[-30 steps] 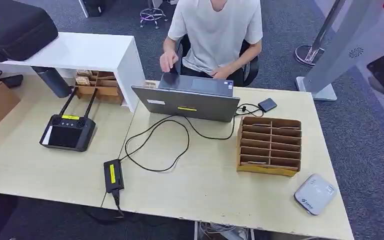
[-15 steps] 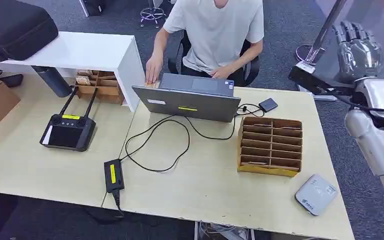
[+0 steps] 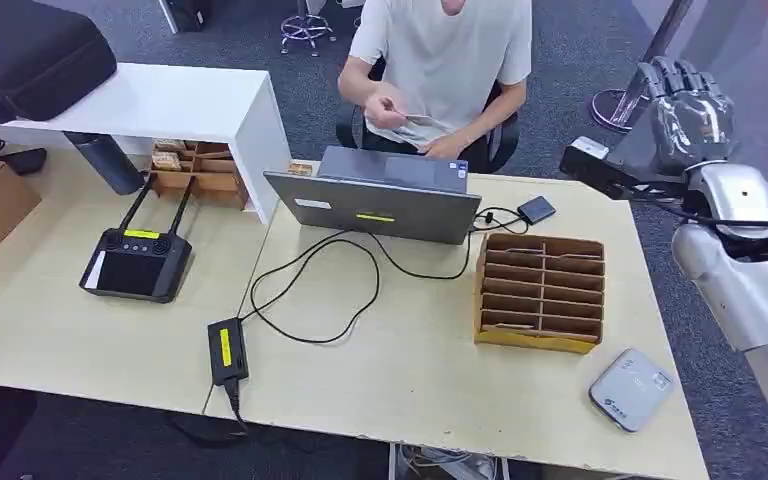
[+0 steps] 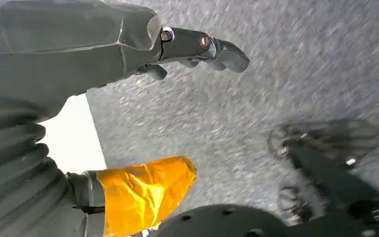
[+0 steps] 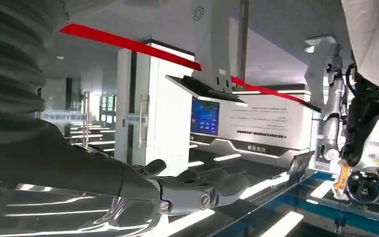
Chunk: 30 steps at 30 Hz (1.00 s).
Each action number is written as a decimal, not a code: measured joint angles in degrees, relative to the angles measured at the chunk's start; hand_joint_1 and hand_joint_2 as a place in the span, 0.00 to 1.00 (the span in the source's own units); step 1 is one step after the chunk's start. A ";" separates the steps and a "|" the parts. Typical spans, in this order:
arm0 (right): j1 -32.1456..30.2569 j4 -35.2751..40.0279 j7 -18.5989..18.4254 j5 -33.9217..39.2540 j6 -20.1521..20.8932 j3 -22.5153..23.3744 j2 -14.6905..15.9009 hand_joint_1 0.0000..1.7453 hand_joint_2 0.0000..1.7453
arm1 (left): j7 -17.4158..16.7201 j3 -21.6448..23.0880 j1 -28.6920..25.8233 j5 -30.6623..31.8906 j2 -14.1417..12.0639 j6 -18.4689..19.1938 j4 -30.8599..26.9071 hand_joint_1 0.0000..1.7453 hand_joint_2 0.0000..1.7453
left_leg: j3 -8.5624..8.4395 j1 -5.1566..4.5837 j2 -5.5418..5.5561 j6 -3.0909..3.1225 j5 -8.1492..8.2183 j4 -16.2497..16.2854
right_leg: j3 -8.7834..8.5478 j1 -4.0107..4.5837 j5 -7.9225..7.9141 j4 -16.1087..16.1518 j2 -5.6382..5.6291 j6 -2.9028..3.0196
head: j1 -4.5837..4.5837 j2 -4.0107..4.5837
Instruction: Pass the card to the sensor for recognition and then transmit it.
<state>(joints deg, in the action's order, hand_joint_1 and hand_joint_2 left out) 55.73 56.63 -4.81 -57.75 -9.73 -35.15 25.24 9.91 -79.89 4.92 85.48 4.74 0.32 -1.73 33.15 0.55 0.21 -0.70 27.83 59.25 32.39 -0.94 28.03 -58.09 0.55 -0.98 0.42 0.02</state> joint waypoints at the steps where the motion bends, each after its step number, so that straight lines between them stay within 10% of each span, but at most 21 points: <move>1: 0.00 0.00 -0.02 0.00 0.18 0.00 0.00 0.00 1.00 | 0.89 0.00 0.18 0.11 0.02 -0.98 0.00 0.00 1.00 | 0.00 0.00 0.00 0.00 0.00 0.00 | 0.00 0.00 0.00 0.00 0.00 0.00 | -0.02 0.00; 29: 0.15 -0.26 0.02 -0.50 1.33 -2.49 -3.08 0.00 1.00 | -1.27 -0.37 1.36 0.39 0.02 0.90 0.00 0.00 1.00 | 0.02 0.00 -0.01 -0.01 0.00 0.00 | 0.01 0.01 0.00 -0.01 -0.01 0.00 | 0.00 0.00; 30: 0.17 -0.26 0.02 -0.50 1.33 -2.51 -3.19 1.00 1.00 | -1.27 -0.37 1.37 0.39 0.02 0.90 0.00 0.00 1.00 | 0.02 0.01 -0.01 0.00 0.00 0.00 | 0.01 0.01 0.00 -0.01 -0.01 0.00 | -0.02 0.00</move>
<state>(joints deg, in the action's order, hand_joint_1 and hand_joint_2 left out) 55.90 56.37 -4.79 -58.25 -8.39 -37.66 22.05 8.63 -80.26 6.29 85.88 4.76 1.22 -1.73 33.18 0.56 0.21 -0.71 27.83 59.25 32.40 -0.93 28.03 -58.10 0.54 -0.98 0.39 0.02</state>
